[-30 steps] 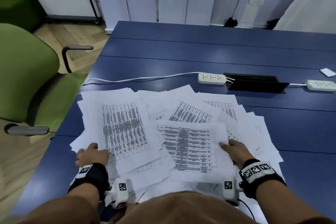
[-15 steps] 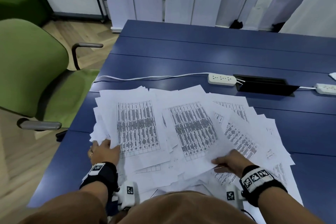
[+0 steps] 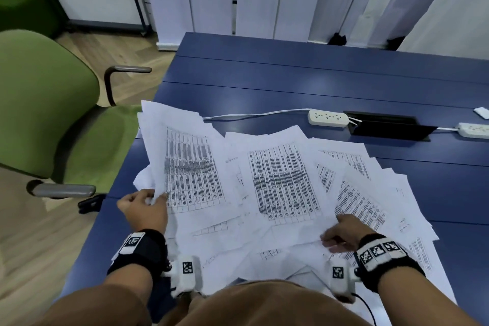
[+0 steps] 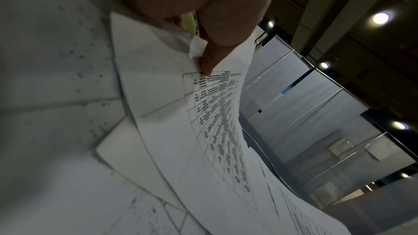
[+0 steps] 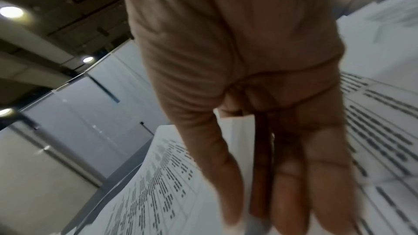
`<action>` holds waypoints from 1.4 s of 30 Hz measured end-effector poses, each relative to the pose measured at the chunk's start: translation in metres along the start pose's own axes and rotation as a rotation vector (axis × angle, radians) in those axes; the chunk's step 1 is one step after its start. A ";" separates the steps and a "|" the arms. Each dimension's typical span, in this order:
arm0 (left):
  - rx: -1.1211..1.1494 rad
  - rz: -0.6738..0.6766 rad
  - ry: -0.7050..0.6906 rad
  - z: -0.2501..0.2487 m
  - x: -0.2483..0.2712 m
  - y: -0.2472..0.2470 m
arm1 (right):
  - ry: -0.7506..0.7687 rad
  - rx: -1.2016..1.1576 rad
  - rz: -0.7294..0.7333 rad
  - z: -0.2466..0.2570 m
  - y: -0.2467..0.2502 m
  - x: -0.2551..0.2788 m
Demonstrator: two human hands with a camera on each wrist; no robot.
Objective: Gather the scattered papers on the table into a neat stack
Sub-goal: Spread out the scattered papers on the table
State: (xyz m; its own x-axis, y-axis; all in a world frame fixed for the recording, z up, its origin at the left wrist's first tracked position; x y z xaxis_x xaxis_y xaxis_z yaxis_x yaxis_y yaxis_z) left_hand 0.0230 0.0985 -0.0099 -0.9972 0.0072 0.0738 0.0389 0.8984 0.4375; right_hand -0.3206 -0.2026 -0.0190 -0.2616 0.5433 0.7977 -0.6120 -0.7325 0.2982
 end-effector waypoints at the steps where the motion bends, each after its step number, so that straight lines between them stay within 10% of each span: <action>1: 0.026 -0.013 -0.007 0.001 -0.003 0.001 | -0.014 0.078 0.034 0.001 -0.001 0.002; 6: 0.056 0.078 0.051 0.019 -0.017 -0.004 | 0.159 0.398 -0.324 0.019 -0.005 -0.007; 12: -0.070 0.398 0.085 0.038 -0.001 -0.017 | -0.062 0.561 -0.646 0.031 -0.033 -0.010; 16: -0.060 0.551 0.038 0.040 -0.001 -0.020 | -0.118 0.173 -0.493 0.037 -0.038 -0.017; 26: 0.029 0.907 -0.048 0.018 0.023 -0.055 | -0.089 0.141 -0.525 0.041 -0.051 -0.016; 35: -0.204 0.867 0.045 -0.029 0.060 -0.123 | 0.181 0.003 -0.325 0.038 -0.036 -0.023; 42: -0.232 0.928 0.048 -0.052 0.090 -0.163 | 0.099 -0.264 -0.070 0.031 -0.015 -0.029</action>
State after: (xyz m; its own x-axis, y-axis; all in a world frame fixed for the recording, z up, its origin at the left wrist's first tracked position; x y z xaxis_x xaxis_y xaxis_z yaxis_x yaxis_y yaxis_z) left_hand -0.0702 -0.0705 -0.0281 -0.5590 0.6497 0.5151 0.8291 0.4341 0.3523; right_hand -0.2803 -0.2198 -0.0301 -0.2761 0.6356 0.7209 -0.8009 -0.5669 0.1931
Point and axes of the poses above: each hand's wrist, its own x-axis away from the middle knuckle, its own y-axis out of the back of the hand, z = x × y, the point moved 3 cm from there along -x, towards the middle knuckle, and after that the axes turned 1 degree about z, right-handed, at the moved point
